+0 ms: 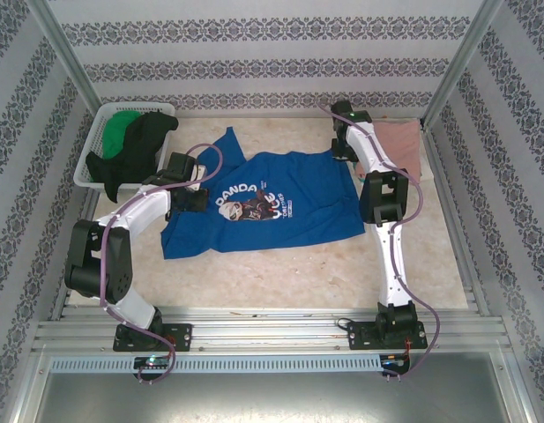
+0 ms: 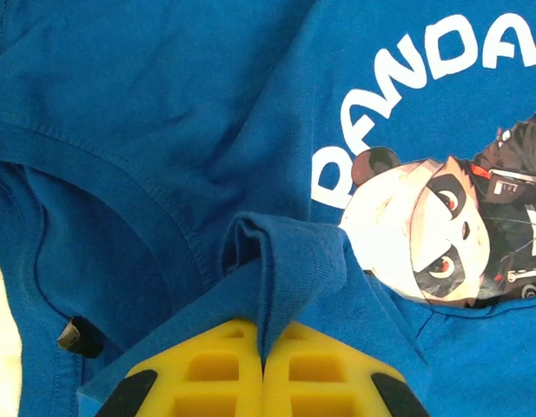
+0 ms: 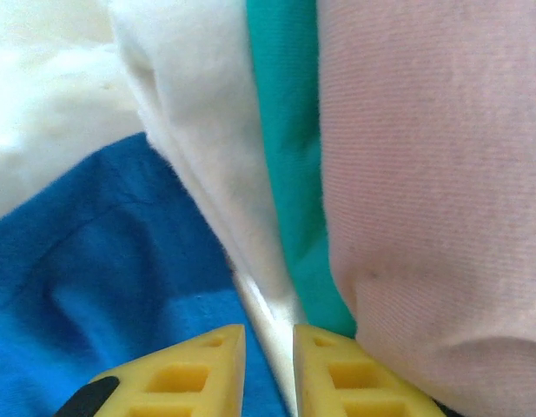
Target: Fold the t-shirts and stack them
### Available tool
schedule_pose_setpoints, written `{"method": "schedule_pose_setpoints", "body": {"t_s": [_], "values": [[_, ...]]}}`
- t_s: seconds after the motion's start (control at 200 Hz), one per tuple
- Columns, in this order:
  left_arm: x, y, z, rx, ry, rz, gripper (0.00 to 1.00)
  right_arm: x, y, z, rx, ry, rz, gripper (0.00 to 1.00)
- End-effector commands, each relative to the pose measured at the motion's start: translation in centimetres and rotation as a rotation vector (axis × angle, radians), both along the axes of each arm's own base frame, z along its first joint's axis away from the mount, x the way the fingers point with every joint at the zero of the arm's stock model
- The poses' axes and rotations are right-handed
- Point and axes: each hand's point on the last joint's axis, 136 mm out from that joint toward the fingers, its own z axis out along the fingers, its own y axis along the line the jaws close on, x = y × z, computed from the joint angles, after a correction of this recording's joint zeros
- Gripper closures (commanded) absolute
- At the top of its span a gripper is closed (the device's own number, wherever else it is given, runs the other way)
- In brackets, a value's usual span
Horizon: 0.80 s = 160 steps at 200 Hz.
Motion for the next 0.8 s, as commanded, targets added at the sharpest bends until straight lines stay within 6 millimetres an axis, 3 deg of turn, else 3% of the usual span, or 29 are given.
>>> {"method": "schedule_pose_setpoints", "body": {"t_s": [0.0, 0.13, 0.285, 0.375, 0.495, 0.684, 0.794], "values": [[1.0, -0.3, 2.0, -0.024, -0.052, -0.022, 1.0, -1.0, -4.0, 0.5, -0.069, 0.028, -0.091, 0.77], [1.3, -0.8, 2.2, -0.049, -0.058, -0.033, 1.0, -0.6, -3.8, 1.9, -0.027, -0.004, -0.084, 0.77], [1.3, -0.7, 2.3, -0.047, -0.049, -0.032, 1.0, -0.9, -2.0, 6.0, 0.004, -0.068, -0.048, 0.71], [0.9, -0.6, 2.4, -0.042, -0.048, -0.03, 1.0, -2.2, -0.3, 8.4, 0.013, -0.109, -0.01, 0.66], [0.4, -0.4, 2.9, -0.042, -0.057, -0.02, 1.0, -5.1, 2.5, 9.4, 0.078, -0.139, 0.04, 0.61], [-0.7, -0.5, 4.7, -0.072, -0.093, -0.014, 1.0, -12.2, 6.5, 5.5, 0.235, -0.1, 0.088, 0.56], [-1.5, -0.5, 6.1, -0.094, -0.131, -0.008, 1.0, -15.3, 6.1, 3.1, 0.221, -0.059, 0.06, 0.53]]}}
